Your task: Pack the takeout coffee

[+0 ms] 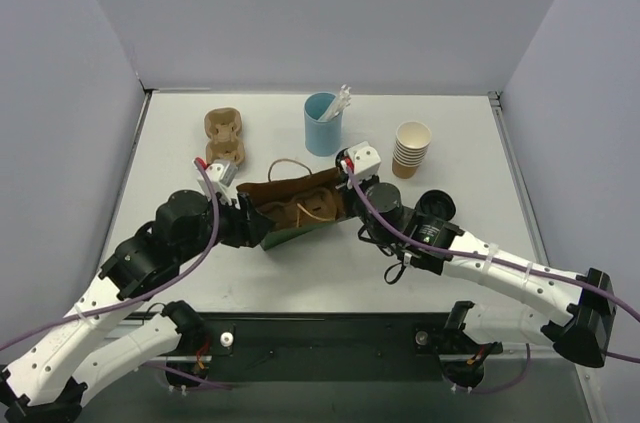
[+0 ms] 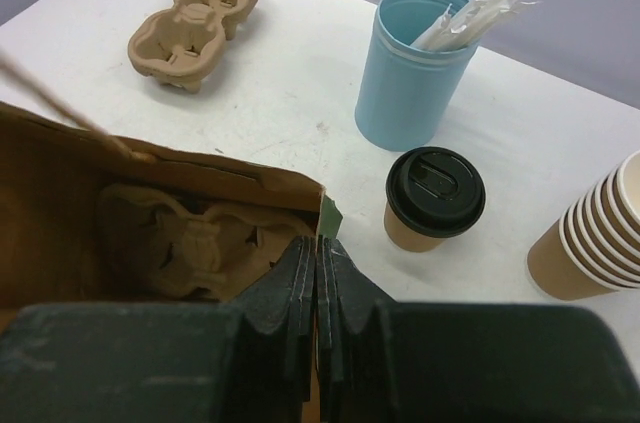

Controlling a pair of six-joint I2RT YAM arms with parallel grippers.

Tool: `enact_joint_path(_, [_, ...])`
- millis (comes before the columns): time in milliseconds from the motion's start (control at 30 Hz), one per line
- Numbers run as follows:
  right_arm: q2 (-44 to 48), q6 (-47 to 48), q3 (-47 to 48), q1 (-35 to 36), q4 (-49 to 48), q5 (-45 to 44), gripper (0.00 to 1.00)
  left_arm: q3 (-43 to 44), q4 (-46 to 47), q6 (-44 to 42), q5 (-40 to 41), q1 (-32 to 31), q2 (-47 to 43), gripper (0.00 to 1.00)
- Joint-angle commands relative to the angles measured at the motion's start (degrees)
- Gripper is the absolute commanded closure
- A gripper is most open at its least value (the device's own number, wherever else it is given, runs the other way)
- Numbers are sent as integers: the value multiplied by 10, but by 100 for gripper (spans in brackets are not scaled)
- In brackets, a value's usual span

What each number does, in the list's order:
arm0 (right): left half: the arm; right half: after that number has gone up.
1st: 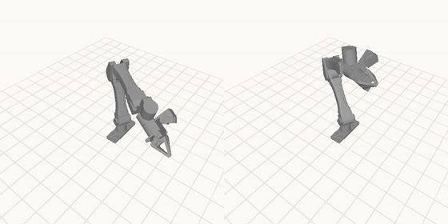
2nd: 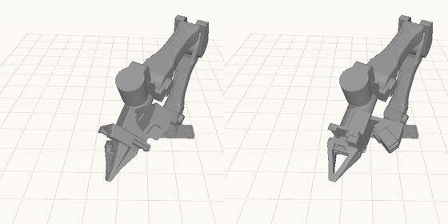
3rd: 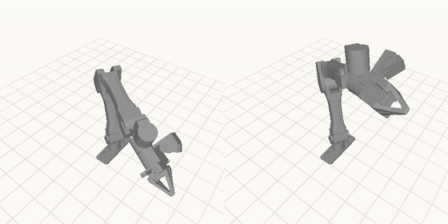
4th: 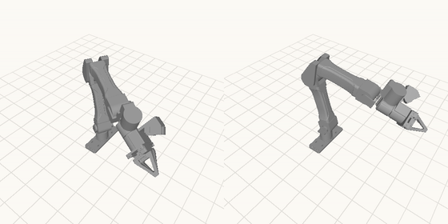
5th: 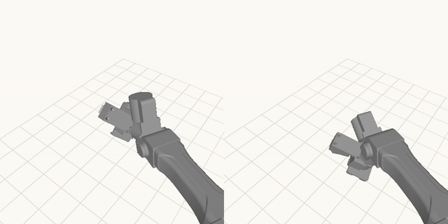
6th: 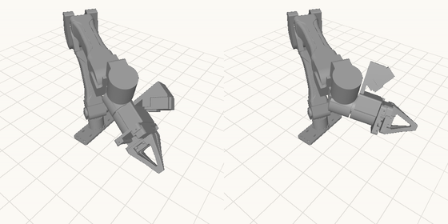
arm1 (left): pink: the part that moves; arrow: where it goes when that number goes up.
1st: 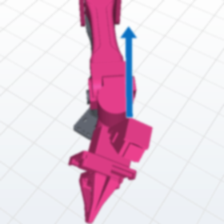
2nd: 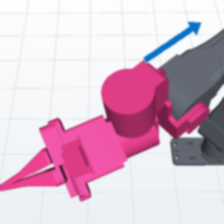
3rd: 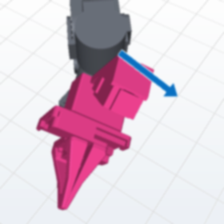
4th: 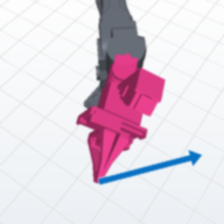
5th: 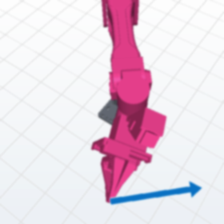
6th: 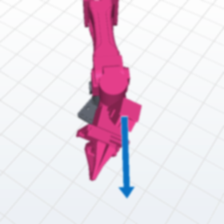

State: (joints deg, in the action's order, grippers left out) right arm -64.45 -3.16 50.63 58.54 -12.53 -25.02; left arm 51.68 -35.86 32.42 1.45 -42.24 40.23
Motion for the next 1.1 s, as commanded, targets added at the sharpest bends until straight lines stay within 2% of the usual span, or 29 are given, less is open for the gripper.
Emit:
enact_joint_path(0, [44, -19, -20, 4, -8, 23, 100, 46, -51, 26, 3, -2, -18, 37])
enact_joint_path(167, [104, -14, -73, 6, 14, 89, 100, 75, -124, 63, 13, -2, -72, 34])
enact_joint_path(267, [119, -21, -81, 10, 51, 85, 100, 109, -169, 78, 23, -2, -86, 29])
enact_joint_path(433, [137, -19, -95, 18, 66, 80, 100, 135, -214, 83, 45, -2, -85, 28])
enact_joint_path(667, [158, -17, -140, 57, 76, 52, 100, 126, -241, 77, 112, -2, -74, 28])
enact_joint_path(767, [150, -2, -119, 60, 77, 22, 99, 125, -238, 74, 120, -2, -69, 28])
enact_joint_path(900, [108, 8, -10, 59, 93, -41, 97, 151, -243, 52, 144, -2, -46, 27])
enact_joint_path(1067, [71, -25, 40, 44, 92, -22, 100, 180, -238, 18, 155, -2, -14, 25])
